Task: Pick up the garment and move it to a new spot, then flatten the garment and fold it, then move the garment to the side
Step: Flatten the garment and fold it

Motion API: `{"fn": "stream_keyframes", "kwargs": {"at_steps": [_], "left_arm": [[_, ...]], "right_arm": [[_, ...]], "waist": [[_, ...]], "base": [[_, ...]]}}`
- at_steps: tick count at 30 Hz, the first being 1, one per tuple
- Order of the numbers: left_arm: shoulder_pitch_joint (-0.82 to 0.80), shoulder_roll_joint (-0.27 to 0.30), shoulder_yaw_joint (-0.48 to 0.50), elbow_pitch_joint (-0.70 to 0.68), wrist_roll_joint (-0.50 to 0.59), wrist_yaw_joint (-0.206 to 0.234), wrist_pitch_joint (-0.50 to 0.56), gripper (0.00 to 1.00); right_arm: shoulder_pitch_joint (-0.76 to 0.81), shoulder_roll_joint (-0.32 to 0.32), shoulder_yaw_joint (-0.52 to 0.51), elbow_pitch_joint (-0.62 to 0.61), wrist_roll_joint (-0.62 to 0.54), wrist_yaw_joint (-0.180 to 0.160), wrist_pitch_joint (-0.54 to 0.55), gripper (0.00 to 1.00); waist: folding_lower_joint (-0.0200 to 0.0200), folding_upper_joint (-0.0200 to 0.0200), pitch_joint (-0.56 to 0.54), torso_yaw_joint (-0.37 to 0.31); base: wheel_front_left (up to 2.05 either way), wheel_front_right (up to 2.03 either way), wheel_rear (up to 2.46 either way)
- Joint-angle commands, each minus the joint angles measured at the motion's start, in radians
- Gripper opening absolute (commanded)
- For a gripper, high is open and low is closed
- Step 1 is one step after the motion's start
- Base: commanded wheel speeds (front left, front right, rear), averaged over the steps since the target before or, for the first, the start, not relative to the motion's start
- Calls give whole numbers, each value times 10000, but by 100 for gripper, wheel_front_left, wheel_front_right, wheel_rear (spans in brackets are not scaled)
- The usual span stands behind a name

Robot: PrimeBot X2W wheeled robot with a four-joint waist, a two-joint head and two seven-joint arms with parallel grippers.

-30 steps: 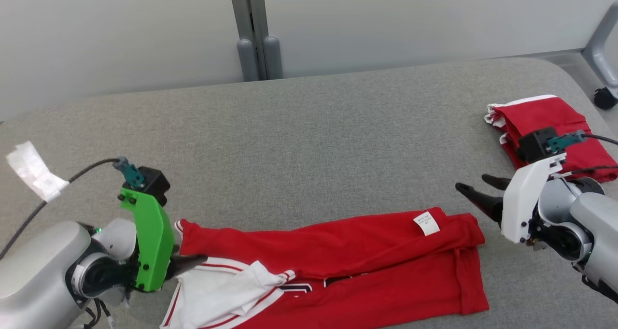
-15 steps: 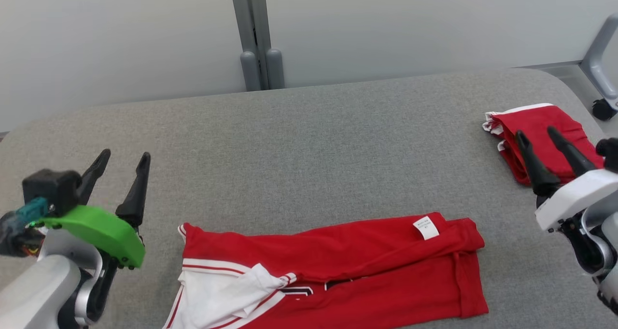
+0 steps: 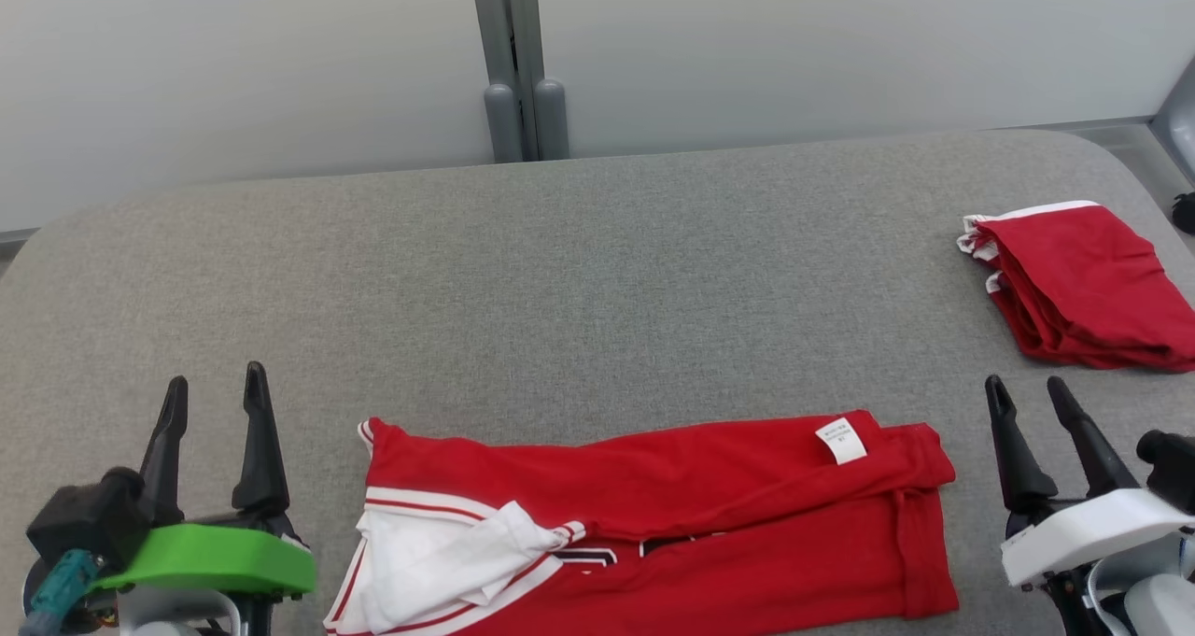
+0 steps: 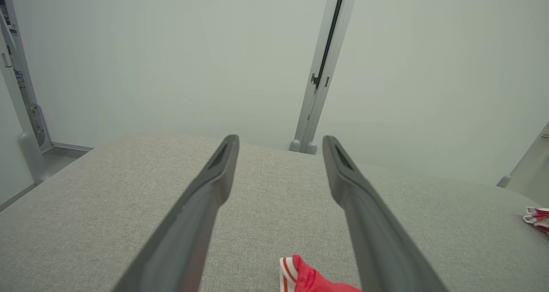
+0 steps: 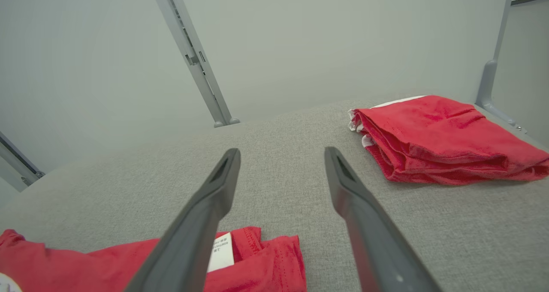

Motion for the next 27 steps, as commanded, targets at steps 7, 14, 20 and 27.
{"fn": "stream_keyframes", "kwargs": {"at_steps": [7,14,20,27], "left_arm": [[842,-1528,1258,633,1510,-1415,-26,100],[538,-2283,1812,1241,2333,-2373,-25,100],[378,-2694,2163,1573,2795,-2859,-27,100],[247,-2961,2360,1926,3158,-3165,-26,100]], "right_arm": [[154,353,42,751,-320,0,282,100],[-326,380,339,1606,-89,0,1392,100],[-935,519,295,2704,393,0,2965,100],[-1324,871,214,3756,1240,2,4926,100]], "waist": [[0,0,108,82],[0,0,191,263],[0,0,249,403],[0,0,312,664]], "base": [[0,0,0],[0,0,0],[0,0,0],[0,0,0]]}}
